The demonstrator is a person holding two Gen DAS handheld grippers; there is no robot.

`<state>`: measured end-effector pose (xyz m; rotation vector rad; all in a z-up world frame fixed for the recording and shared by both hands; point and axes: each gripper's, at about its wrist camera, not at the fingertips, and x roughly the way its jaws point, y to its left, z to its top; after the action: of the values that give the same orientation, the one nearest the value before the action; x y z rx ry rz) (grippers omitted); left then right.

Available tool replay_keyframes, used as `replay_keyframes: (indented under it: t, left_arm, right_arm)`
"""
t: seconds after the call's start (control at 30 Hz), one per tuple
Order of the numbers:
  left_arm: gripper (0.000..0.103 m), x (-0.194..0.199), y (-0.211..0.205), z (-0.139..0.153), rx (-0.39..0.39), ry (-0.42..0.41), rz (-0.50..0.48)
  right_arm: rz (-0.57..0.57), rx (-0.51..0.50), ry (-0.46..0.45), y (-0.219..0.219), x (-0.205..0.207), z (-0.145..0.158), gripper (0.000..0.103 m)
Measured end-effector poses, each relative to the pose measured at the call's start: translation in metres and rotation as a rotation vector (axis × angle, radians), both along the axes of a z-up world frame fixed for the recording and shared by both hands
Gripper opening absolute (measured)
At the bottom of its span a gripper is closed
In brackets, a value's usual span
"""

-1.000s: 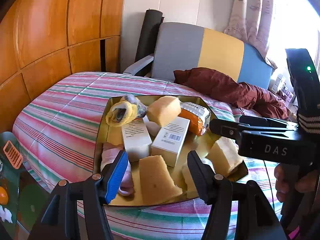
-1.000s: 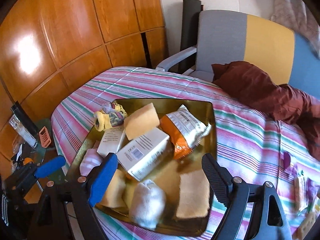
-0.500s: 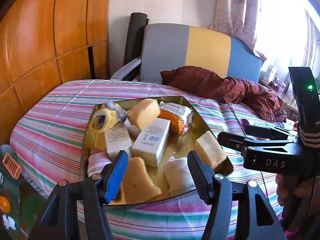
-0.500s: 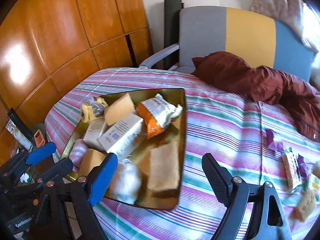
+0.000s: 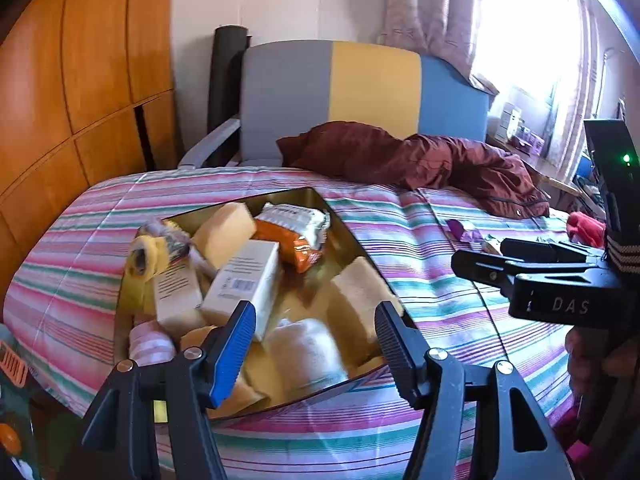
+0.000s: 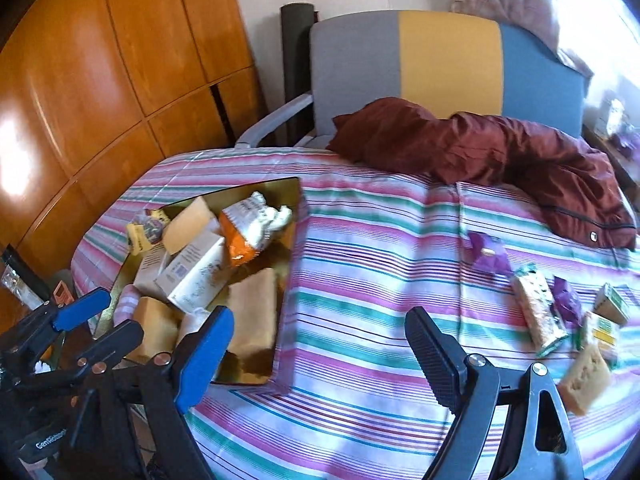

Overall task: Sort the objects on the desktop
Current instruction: 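Move both tools back over the remaining items, then grasp the green-wrapped cracker packet with the left tool while the right tool grasps the purple snack bag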

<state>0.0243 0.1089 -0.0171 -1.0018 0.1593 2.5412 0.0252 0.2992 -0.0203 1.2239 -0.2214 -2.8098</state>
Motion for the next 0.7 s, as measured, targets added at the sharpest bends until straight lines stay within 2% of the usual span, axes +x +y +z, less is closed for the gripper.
replay_keyframes:
  t: [0.7]
  left_arm:
    - [0.063, 0.008, 0.058, -0.005, -0.015, -0.020, -0.162]
  right_arm:
    - [-0.254, -0.029, -0.082, 0.114, 0.034, -0.002, 0.090]
